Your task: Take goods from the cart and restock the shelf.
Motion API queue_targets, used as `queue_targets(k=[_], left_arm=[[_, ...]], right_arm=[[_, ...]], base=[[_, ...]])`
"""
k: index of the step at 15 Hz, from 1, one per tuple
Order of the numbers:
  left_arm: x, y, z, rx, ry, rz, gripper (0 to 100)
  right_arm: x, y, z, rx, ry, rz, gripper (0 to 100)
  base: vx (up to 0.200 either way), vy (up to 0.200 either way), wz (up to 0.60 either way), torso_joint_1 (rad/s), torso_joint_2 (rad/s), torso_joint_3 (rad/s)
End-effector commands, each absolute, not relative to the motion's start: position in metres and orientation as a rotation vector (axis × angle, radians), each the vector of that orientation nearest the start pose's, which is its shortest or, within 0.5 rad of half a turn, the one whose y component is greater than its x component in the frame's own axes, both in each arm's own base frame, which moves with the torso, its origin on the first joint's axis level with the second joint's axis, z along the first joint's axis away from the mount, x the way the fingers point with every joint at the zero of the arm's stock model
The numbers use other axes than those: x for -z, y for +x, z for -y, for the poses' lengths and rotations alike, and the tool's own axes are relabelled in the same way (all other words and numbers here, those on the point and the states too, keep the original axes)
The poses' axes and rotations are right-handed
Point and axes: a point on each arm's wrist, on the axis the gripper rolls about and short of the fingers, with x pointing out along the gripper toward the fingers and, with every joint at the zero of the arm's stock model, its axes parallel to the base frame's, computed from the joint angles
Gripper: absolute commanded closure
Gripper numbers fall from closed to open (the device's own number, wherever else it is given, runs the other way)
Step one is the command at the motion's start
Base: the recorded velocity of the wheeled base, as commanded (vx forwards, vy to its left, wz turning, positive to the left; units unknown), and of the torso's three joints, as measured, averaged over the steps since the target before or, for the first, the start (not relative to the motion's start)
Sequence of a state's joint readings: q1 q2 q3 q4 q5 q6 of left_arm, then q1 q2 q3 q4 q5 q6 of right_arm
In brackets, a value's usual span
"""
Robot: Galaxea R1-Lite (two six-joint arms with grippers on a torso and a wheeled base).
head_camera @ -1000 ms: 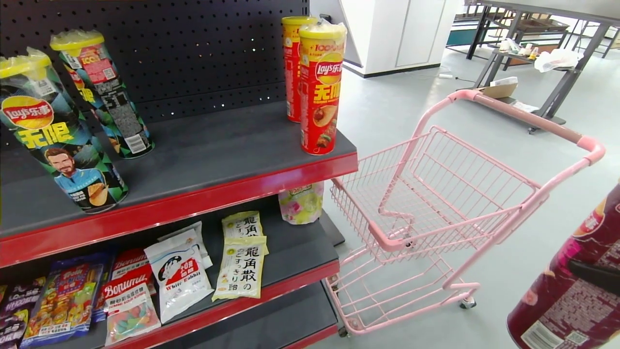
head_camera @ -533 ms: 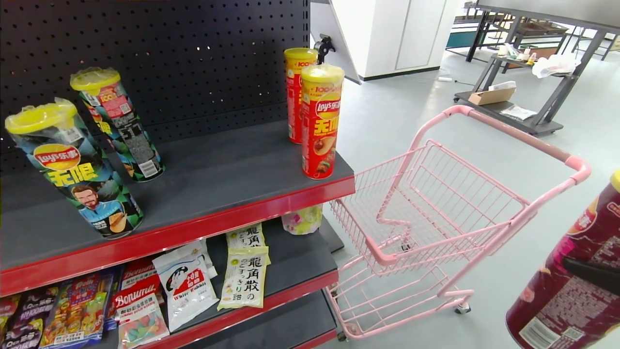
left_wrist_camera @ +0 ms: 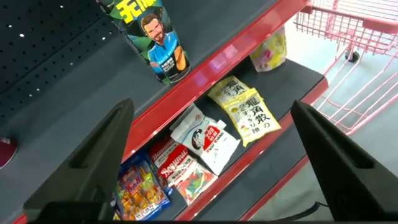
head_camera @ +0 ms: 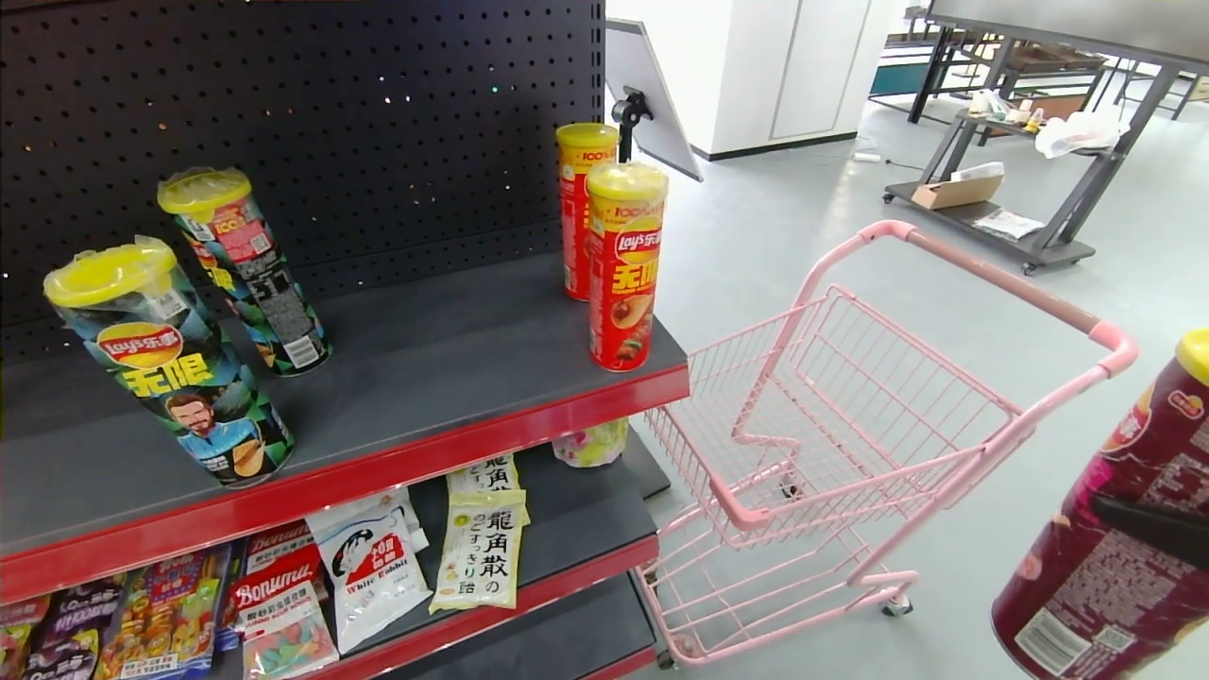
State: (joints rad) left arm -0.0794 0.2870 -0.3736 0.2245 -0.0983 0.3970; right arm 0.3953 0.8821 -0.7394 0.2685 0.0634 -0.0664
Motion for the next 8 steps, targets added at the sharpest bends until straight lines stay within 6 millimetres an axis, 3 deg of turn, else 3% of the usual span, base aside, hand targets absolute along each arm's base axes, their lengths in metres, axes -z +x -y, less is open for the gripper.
queue_targets(k=[1, 7, 8], left_arm=[[-0.1614, -0.0190, 0.0007, 0.203, 0.402, -0.099, 0], [-0.1613, -0.0195, 0.0006, 0.200, 0.416, -0.095, 0], [-0.1618, -0.0193, 0.0006, 0.202, 0.416, -0.095, 0]], right_arm=[[-0.2390, 0.0818, -0.0346, -0.458, -0.139, -0.404, 100], [-0.2370, 0.0826, -0.0346, -0.457, -0.139, -0.413, 100], [-0.2348, 0.0823, -0.0345, -0.457, -0.141, -0.419, 100]], base=[[0.000, 0.000, 0.60, 0.002, -0.01, -0.002], [0.000, 0.000, 0.60, 0.008, 0.00, -0.003], [0.000, 0.000, 0.00, 0.000, 0.00, 0.000]])
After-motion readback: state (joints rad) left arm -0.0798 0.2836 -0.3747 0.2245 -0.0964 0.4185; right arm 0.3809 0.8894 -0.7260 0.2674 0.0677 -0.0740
